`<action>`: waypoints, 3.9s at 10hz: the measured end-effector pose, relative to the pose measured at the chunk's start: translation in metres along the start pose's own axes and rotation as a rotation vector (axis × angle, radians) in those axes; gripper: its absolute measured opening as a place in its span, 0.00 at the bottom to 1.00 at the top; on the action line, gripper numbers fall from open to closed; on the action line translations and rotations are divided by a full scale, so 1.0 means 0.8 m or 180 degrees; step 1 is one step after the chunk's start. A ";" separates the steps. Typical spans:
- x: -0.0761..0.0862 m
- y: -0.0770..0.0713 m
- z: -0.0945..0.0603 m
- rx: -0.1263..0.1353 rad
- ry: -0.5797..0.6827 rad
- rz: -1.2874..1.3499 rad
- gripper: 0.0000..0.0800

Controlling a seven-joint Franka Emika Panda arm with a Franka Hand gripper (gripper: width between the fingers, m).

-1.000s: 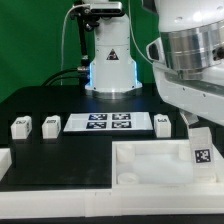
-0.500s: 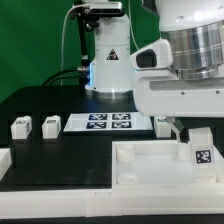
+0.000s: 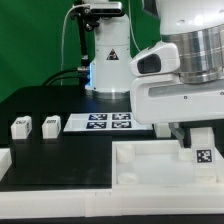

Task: Assemble one leg

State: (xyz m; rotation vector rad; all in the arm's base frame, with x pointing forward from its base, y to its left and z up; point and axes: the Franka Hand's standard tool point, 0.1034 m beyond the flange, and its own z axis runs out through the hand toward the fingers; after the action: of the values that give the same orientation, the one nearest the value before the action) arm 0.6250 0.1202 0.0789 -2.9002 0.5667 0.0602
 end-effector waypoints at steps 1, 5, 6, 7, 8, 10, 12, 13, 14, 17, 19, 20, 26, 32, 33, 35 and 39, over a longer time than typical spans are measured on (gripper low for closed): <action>-0.001 -0.002 0.000 0.0017 -0.0008 0.0302 0.46; -0.001 0.003 0.003 0.0043 -0.0030 0.1642 0.38; -0.001 0.003 0.004 0.0092 -0.0067 0.2097 0.38; 0.000 0.002 0.004 0.0160 -0.0114 0.2636 0.37; 0.002 0.003 0.006 0.0259 -0.0140 0.3039 0.37; 0.001 -0.001 0.007 0.0402 -0.0193 0.3950 0.37; 0.001 -0.001 0.008 0.0401 -0.0186 0.3839 0.37; -0.001 -0.001 0.008 0.0384 -0.0192 0.3673 0.37; -0.004 -0.002 0.008 0.0333 -0.0256 0.3512 0.65; -0.010 -0.004 0.005 0.0033 -0.0095 0.2166 0.81; -0.012 -0.005 0.007 0.0033 -0.0087 0.1561 0.81; -0.011 -0.003 0.007 0.0007 -0.0072 0.1091 0.81; 0.001 0.011 0.008 -0.0140 0.0021 -0.0694 0.66; -0.001 0.008 0.010 -0.0044 0.0007 0.1080 0.37; 0.000 0.008 0.010 0.0034 -0.0024 0.1688 0.37; 0.001 0.009 0.011 0.0241 -0.0024 0.2758 0.37; 0.002 0.008 0.011 0.0303 -0.0078 0.3088 0.50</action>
Offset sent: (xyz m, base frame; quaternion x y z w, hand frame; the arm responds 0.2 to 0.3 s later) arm 0.0000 0.0000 0.0000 0.0000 0.0000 0.1790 0.9838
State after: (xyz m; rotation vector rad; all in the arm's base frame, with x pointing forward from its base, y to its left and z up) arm 0.6236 0.1152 0.0688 -2.2497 1.8236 0.1868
